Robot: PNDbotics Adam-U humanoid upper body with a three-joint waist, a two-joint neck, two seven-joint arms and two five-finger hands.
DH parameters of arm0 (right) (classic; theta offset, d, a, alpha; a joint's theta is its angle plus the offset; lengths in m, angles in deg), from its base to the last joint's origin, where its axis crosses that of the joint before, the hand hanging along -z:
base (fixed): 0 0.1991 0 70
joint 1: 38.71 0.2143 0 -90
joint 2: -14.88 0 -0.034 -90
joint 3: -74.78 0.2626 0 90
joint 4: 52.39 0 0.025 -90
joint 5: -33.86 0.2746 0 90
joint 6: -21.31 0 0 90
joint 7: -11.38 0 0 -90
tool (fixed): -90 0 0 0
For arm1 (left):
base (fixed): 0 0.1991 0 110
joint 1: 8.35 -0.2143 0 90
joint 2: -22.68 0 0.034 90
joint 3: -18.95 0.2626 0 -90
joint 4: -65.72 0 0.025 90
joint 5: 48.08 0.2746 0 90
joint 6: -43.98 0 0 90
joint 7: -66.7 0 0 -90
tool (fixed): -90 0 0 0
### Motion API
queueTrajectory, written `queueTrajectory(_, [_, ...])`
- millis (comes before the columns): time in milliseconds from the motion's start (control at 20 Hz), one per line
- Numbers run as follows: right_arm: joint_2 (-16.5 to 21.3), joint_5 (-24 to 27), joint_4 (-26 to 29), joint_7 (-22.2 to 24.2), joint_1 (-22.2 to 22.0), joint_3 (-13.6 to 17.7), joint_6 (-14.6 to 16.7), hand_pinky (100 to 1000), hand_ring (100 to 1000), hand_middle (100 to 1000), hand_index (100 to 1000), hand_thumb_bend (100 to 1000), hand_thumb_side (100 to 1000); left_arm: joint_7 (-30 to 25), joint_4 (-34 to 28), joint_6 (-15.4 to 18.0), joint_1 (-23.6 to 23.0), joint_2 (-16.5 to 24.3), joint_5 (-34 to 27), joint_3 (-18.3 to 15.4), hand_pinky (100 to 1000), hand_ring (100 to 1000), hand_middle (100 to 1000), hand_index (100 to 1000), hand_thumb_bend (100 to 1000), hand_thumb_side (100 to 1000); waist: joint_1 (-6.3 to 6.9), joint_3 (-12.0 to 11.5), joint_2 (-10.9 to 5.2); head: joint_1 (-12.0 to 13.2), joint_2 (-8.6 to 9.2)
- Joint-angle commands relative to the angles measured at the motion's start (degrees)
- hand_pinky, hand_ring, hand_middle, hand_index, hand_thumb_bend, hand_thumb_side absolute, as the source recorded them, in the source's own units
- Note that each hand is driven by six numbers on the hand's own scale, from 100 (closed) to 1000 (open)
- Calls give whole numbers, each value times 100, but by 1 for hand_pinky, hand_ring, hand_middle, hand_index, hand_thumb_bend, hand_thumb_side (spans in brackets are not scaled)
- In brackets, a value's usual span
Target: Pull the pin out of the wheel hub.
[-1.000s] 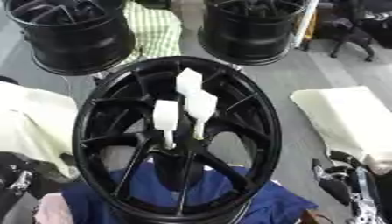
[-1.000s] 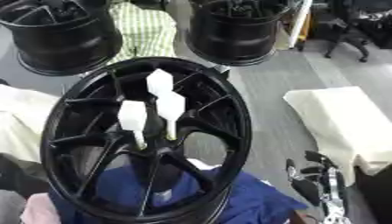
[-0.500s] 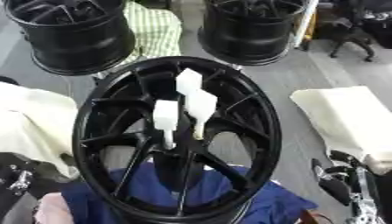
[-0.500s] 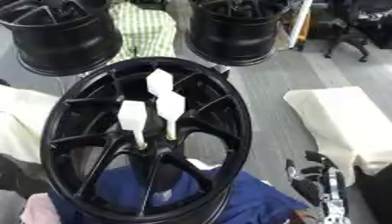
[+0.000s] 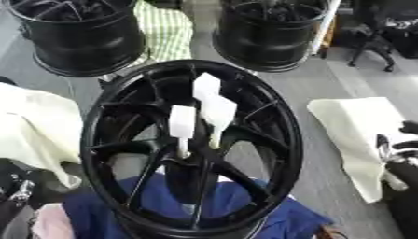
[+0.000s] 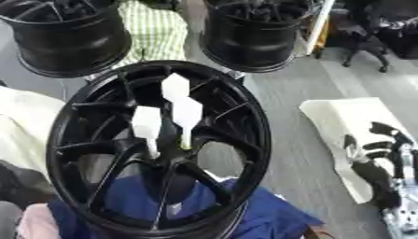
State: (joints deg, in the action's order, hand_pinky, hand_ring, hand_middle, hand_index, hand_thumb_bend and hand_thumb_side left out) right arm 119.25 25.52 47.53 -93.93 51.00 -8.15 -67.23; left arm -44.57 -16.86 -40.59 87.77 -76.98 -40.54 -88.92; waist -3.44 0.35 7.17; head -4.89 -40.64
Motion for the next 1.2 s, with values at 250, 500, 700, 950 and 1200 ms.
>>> queueTrajectory(250, [2155, 29, 1230, 1365, 569, -383, -340, 605, 630, 778, 901, 336, 208, -74, -132, 3, 34, 201, 6, 26, 576, 471, 505, 720, 100, 578, -28, -55, -88, -48, 28])
queueTrajectory(500, [2895, 237, 1457, 2316, 1163, -826, -194, 642, 659, 805, 926, 350, 201, -161, -105, 46, 68, 215, 18, 68, 578, 473, 507, 722, 100, 583, -53, -131, -82, -57, 42])
queueTrajectory(700, [3090, 339, 1467, 2925, 1574, -1082, 41, 658, 668, 822, 935, 376, 191, -226, -96, 74, 103, 232, 22, 100, 580, 474, 509, 723, 100, 586, -85, -199, -62, -75, 64])
queueTrajectory(950, [3123, 362, 1468, 3542, 1963, -1384, 199, 664, 665, 845, 940, 413, 172, -290, -100, 101, 150, 251, 28, 129, 580, 474, 509, 723, 100, 586, -116, -276, -25, -98, 105])
queueTrajectory(1200, [2984, 434, 1468, 3957, 2351, -1666, 238, 651, 647, 879, 947, 441, 180, -336, -94, 126, 218, 252, 16, 157, 581, 474, 510, 724, 100, 587, -114, -357, 32, -130, 188])
